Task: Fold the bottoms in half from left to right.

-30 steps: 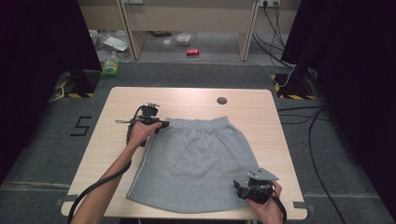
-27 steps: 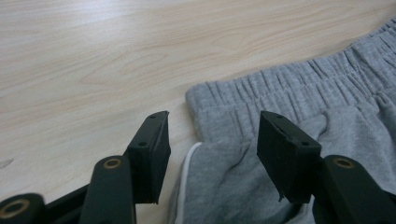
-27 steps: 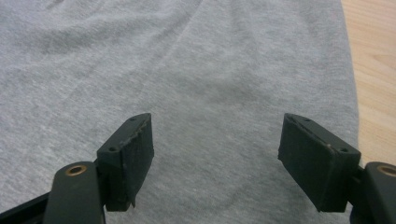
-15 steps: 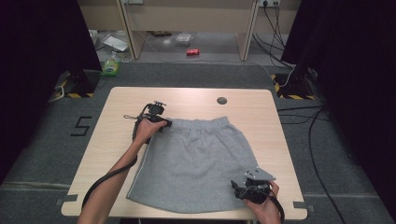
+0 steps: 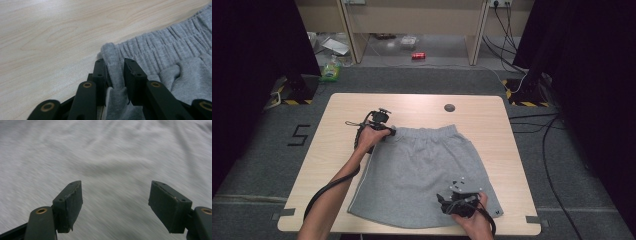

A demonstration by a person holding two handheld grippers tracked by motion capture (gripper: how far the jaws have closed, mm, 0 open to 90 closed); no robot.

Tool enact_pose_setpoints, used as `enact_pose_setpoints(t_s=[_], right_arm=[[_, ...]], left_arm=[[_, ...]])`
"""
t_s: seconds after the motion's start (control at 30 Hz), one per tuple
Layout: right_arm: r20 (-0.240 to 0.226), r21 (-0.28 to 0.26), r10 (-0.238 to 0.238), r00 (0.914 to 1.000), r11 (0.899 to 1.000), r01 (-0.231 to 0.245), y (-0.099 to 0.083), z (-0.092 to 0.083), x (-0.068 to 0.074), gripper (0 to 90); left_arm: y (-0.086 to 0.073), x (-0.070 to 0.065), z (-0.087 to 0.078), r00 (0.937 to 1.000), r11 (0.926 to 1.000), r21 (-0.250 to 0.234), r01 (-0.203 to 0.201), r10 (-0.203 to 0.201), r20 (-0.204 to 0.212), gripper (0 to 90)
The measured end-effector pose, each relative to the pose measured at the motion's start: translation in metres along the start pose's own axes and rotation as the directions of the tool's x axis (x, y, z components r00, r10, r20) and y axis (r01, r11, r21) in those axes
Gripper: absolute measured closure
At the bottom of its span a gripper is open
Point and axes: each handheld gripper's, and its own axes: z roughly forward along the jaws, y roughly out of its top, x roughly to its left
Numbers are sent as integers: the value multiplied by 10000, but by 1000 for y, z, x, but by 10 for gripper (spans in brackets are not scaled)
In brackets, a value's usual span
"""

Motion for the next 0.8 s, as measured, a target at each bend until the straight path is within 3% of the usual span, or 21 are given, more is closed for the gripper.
enact_pose_setpoints(t_s=[0.07,0.13,0.37,0.4,0.73,0.8], right_arm=[[-87,-3,-83,9999,10000,83,2,2,4,275],[-463,-62,-359,9983,9993,357,13,14,20,279],[-1007,-181,-722,9923,9973,707,27,32,44,284],[-1139,-215,-955,9889,9954,936,32,36,51,284],[-1716,-440,-1355,9758,9906,1298,49,52,81,295],[-1944,-481,-1432,9704,9895,1363,56,58,95,300]], left_arm=[[0,0,0,10000,10000,-16,-26,26,13,735],[0,-1,0,9999,9999,-9,-167,167,-18,739],[-2,-1,0,9997,9996,-161,-233,232,-20,742],[-2,-1,0,9997,9996,-170,-235,235,-13,742],[-4,-6,-1,9983,9984,-278,-496,487,-318,760],[-4,-6,-1,9979,9980,-297,-558,547,-359,764]])
